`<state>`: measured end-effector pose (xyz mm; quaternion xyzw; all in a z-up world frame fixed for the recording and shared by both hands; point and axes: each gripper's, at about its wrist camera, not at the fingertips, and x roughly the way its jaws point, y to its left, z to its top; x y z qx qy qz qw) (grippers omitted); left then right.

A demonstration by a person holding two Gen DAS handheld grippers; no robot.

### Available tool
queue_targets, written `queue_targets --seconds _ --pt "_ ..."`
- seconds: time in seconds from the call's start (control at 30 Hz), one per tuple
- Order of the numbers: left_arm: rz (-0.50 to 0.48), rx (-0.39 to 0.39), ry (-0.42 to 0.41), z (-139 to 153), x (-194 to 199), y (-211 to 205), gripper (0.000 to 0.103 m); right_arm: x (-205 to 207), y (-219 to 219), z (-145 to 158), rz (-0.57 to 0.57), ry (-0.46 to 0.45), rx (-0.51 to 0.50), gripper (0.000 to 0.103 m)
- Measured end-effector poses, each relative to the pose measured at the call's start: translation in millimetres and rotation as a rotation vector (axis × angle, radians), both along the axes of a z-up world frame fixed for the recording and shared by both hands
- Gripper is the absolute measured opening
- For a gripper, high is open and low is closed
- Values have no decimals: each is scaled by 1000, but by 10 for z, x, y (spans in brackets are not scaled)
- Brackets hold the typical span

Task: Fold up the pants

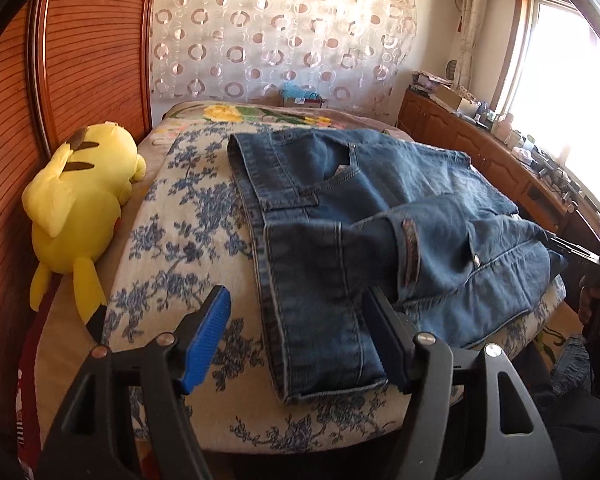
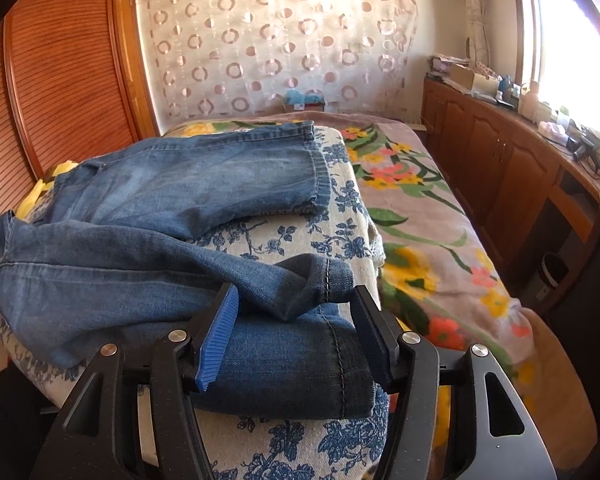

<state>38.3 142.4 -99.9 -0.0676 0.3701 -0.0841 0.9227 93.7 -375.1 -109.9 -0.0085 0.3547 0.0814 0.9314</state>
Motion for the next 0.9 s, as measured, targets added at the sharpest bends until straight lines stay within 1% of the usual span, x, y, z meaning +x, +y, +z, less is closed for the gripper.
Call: queue_targets --seconds 0.03,0.07,0.13,0.17,0.23,0.27,0.33,0.37,0.43,0.53,0.63,0.8,0.83,0.9 --pt "-2 -4 5 -32 -16 2 58 -6 -4 -7 -1 0 0 62" --pt "-6 -8 8 -58 -30 -2 57 -15 -12 -17 -2 2 1 62" --pt "-17 -15 10 -97 -49 -22 49 -19 -38 -38 -7 9 4 63" --pt "-19 -17 12 -108 -50 -30 48 -25 -46 -44 -8 10 5 63" --pt "-23 -23 12 -123 -51 -41 37 -37 -66 -54 -13 12 5 63" --pt "-25 -26 11 -124 -53 -46 36 -41 -79 -56 -16 13 7 63" --pt "-23 -21 -3 -91 -77 -63 27 -51 -102 -59 -21 13 13 63" --pt "-25 -22 -9 -70 -87 -70 26 -54 -111 -59 -23 13 14 63" --pt "-33 -27 -23 -22 -115 -79 19 -50 -130 -58 -26 15 17 63" --pt "-35 -27 -44 46 -151 -95 17 -41 -131 -50 -27 14 15 64" --pt "-24 -6 -22 20 -124 -103 17 -22 -129 -41 -25 12 16 64" --pt "-26 -7 -6 -66 -76 -92 17 49 -113 -32 -10 13 14 64" --pt "-25 -11 -7 -70 -79 -94 14 75 -111 -32 -6 14 13 64" --pt "-21 -8 -11 -74 -81 -91 10 121 -107 -37 1 17 13 64"
